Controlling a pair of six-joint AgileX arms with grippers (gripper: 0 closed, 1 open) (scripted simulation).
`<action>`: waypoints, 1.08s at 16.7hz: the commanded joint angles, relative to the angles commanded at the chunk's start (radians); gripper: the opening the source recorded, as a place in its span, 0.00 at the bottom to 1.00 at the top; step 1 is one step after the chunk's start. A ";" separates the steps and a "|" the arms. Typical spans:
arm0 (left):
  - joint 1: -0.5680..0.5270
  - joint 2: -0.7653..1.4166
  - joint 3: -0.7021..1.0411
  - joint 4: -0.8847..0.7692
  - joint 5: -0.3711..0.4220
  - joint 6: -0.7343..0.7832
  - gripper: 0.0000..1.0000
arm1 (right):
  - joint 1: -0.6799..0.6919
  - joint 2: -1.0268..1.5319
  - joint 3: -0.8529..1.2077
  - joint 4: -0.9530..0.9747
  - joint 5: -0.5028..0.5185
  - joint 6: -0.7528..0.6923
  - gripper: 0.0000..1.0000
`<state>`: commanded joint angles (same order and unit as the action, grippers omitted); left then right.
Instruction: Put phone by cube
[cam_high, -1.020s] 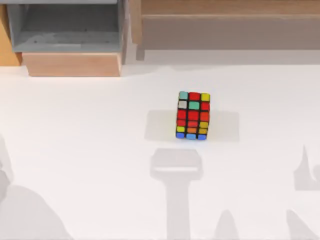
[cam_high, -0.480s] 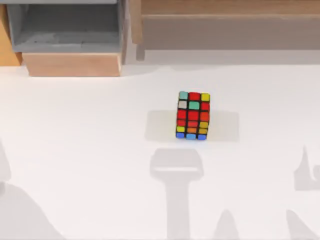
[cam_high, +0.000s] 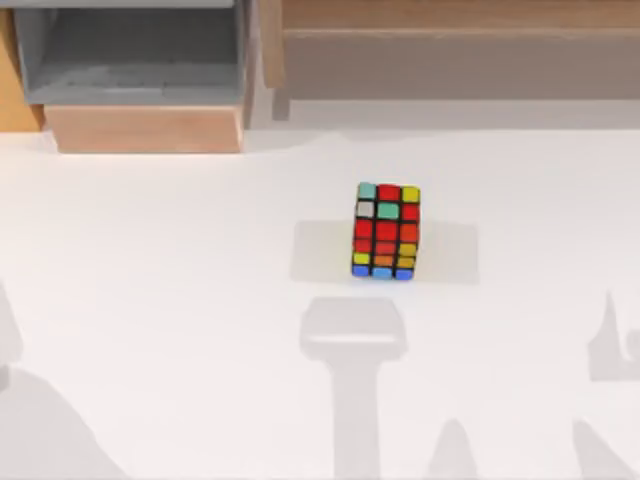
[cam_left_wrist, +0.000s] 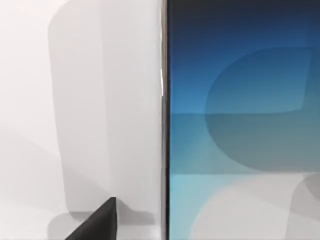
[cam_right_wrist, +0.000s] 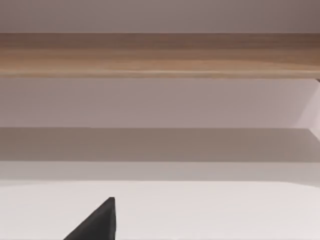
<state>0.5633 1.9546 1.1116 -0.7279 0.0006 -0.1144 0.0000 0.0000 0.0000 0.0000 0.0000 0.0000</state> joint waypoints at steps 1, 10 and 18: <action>0.000 0.000 0.000 0.000 0.000 0.000 0.70 | 0.000 0.000 0.000 0.000 0.000 0.000 1.00; 0.000 0.000 0.000 0.000 0.000 0.000 0.02 | 0.000 0.000 0.000 0.000 0.000 0.000 1.00; 0.000 0.000 0.000 0.000 0.000 0.000 0.00 | 0.000 0.000 0.000 0.000 0.000 0.000 1.00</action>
<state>0.5633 1.9546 1.1116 -0.7279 0.0006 -0.1144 0.0000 0.0000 0.0000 0.0000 0.0000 0.0000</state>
